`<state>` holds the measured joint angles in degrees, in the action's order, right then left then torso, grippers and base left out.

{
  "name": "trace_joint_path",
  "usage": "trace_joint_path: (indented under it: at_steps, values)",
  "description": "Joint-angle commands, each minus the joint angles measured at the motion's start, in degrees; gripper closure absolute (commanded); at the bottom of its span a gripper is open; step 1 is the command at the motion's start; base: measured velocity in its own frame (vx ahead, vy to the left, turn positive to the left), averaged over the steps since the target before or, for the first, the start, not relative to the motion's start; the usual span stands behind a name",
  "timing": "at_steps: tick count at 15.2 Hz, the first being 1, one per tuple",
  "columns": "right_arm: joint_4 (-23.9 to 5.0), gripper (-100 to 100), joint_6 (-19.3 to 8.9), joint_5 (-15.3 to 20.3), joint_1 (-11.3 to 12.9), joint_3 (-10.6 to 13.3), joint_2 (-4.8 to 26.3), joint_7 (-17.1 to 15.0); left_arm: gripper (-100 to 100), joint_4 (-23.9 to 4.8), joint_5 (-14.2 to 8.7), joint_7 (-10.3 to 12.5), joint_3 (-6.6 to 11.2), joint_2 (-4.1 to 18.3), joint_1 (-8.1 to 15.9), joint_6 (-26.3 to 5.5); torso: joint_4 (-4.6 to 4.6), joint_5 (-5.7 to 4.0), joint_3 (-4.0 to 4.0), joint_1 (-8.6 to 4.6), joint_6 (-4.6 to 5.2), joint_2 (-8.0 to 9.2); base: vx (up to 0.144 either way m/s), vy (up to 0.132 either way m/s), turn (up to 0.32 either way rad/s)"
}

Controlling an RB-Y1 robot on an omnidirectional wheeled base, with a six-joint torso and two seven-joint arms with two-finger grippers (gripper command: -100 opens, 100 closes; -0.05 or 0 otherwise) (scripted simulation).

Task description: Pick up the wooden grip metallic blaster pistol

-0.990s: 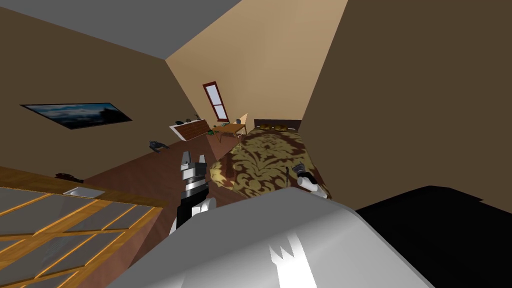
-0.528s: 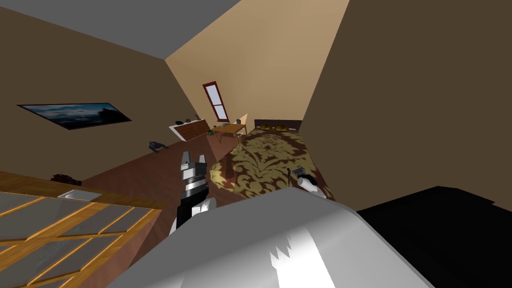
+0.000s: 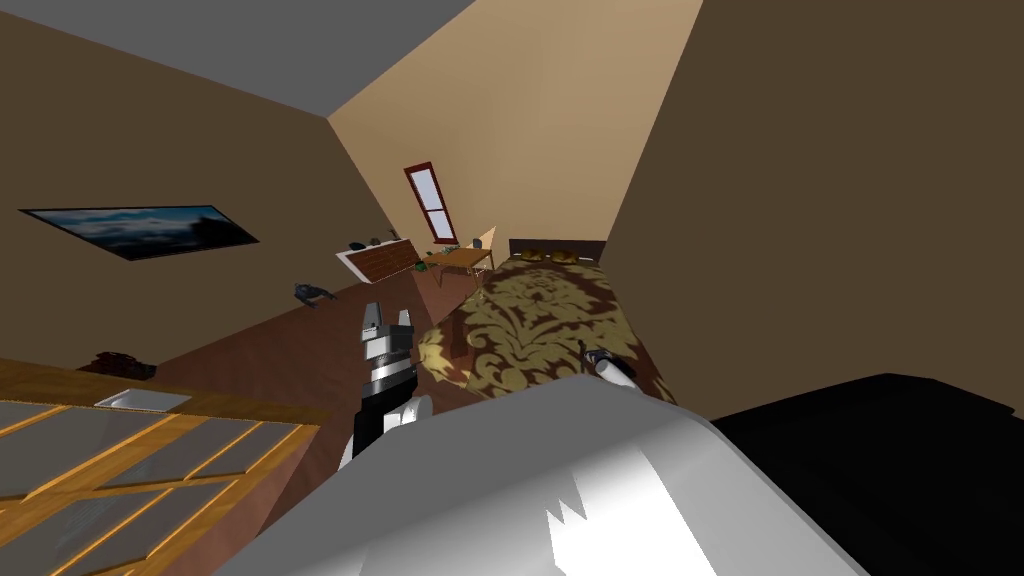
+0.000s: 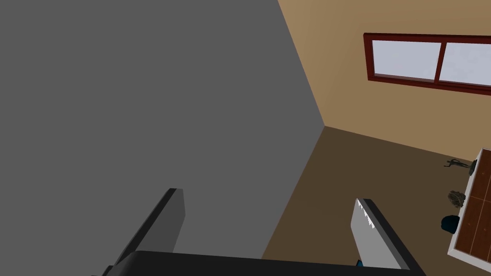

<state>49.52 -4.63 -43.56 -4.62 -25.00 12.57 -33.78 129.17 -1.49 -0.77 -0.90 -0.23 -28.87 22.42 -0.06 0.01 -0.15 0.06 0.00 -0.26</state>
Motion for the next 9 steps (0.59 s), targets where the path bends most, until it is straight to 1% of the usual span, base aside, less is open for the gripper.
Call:
trace_joint_path:
  at_steps: [1,2,4,5,6,7,8,9]
  values:
    - [-2.48,-100,-0.86,-1.08,0.67,-0.95,-0.34,-1.03,0,0.00,0.00,0.00,0.00,0.00,0.00,0.00,0.00,0.00,0.00,0.00,0.00,0.00,0.062,0.005,-0.005]
    - [-3.95,-100,-1.74,-2.48,1.34,-1.81,-0.58,-2.06,0,0.00,0.00,0.00,0.00,0.00,0.00,0.00,0.00,-0.01,0.00,-0.02,0.00,0.00,0.066,0.003,-0.008]
    - [-4.85,-100,-1.74,-2.48,1.34,-1.81,-0.58,-2.06,0,0.00,0.00,0.00,0.00,0.00,0.00,0.00,0.00,-0.01,0.00,-0.02,0.00,0.00,0.045,0.005,-0.004]
    - [-7.00,-100,-2.55,-3.79,1.96,-2.62,-0.80,-3.03,0,0.00,0.00,0.00,0.00,0.00,0.00,0.00,0.00,-0.01,0.02,-0.04,0.00,0.05,0.034,0.001,-0.006]
    - [-7.08,-100,-2.55,-3.79,1.96,-2.62,-0.80,-3.03,0,0.00,0.00,0.00,0.00,0.00,0.00,0.00,0.01,-0.01,0.04,-0.05,0.01,0.08,0.034,-0.001,-0.008]
    - [-8.83,-100,-3.30,-5.00,2.51,-3.38,-1.00,-3.92,0,0.00,0.00,0.00,0.00,0.00,0.00,0.00,0.02,-0.01,0.05,-0.05,0.01,0.09,0.039,-0.003,-0.014]
    - [-9.14,-100,-3.30,-5.00,2.51,-3.38,-1.00,-3.92,0,0.00,0.00,0.00,0.00,0.00,0.00,0.00,0.02,-0.02,0.05,-0.05,0.00,0.08,0.042,-0.002,-0.006]
    - [-11.02,-100,-3.98,-6.11,3.00,-4.08,-1.19,-4.73,0,0.00,0.00,0.00,0.00,0.00,0.00,0.00,0.01,-0.02,0.04,-0.06,0.01,0.08,0.052,-0.004,-0.011]
